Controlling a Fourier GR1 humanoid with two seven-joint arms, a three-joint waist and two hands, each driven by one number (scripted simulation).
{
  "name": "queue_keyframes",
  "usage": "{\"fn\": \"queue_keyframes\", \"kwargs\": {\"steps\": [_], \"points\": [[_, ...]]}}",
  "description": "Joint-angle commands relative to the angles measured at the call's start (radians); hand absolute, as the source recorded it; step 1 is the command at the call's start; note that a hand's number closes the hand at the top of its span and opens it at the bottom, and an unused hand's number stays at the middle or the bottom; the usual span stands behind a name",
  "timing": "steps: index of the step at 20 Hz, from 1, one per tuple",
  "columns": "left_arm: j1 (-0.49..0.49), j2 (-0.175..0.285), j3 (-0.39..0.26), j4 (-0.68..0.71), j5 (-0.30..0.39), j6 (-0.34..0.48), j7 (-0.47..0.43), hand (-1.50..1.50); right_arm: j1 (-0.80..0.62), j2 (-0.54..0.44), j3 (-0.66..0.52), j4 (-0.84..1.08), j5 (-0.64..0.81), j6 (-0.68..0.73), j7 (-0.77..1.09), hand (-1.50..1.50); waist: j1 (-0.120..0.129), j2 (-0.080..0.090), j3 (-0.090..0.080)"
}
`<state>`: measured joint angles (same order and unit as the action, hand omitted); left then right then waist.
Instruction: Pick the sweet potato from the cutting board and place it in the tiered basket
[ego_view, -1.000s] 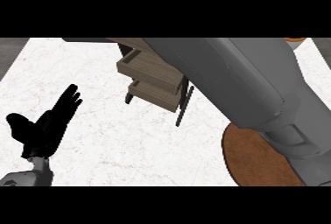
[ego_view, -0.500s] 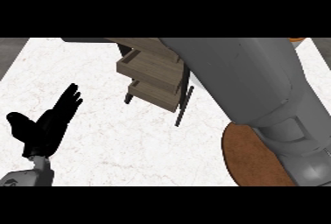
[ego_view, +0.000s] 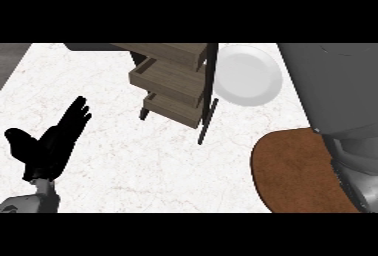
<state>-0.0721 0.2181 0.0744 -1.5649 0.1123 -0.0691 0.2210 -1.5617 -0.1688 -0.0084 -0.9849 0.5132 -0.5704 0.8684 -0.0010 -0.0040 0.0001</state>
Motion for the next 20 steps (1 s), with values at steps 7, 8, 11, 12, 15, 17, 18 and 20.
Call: {"fn": "queue_keyframes", "kwargs": {"steps": [7,8,11,12,15,17,18,20], "points": [[0.021,0.008,0.017,-0.069,0.013,0.010,0.067,0.00,0.144,-0.268,-0.125,-0.288,0.001,0.100,0.144,-1.50,-0.023,-0.008,0.001],[0.010,0.020,0.027,-0.033,0.010,-0.002,0.040,0.00,0.220,-0.288,-0.143,-0.340,-0.027,0.104,0.100,-1.50,-0.026,-0.005,0.001],[0.072,-0.021,0.001,-0.012,-0.015,-0.005,-0.050,0.00,0.220,-0.380,-0.178,-0.427,-0.054,0.197,0.185,-1.50,-0.023,-0.006,0.000],[0.030,-0.001,0.025,0.019,-0.011,-0.006,-0.042,0.00,0.291,-0.380,-0.181,-0.497,-0.071,0.202,0.173,-1.50,-0.024,-0.004,0.000],[0.038,-0.029,-0.001,-0.023,-0.023,0.018,-0.015,0.00,0.357,-0.490,-0.274,-0.569,-0.168,0.296,0.174,-1.50,-0.024,-0.004,0.001],[0.090,-0.030,-0.012,-0.026,-0.022,-0.017,-0.065,0.00,0.380,-0.542,-0.335,-0.564,-0.248,0.353,0.139,-1.50,-0.015,-0.002,0.001],[0.046,0.026,0.045,-0.014,0.000,-0.021,-0.014,0.00,0.382,-0.600,-0.361,-0.608,-0.286,0.415,0.167,-1.50,-0.027,-0.005,0.001],[0.087,0.006,0.022,-0.055,0.007,-0.032,-0.007,0.00,0.448,-0.592,-0.400,-0.582,-0.323,0.405,0.110,-1.50,-0.005,0.000,0.000]]}}
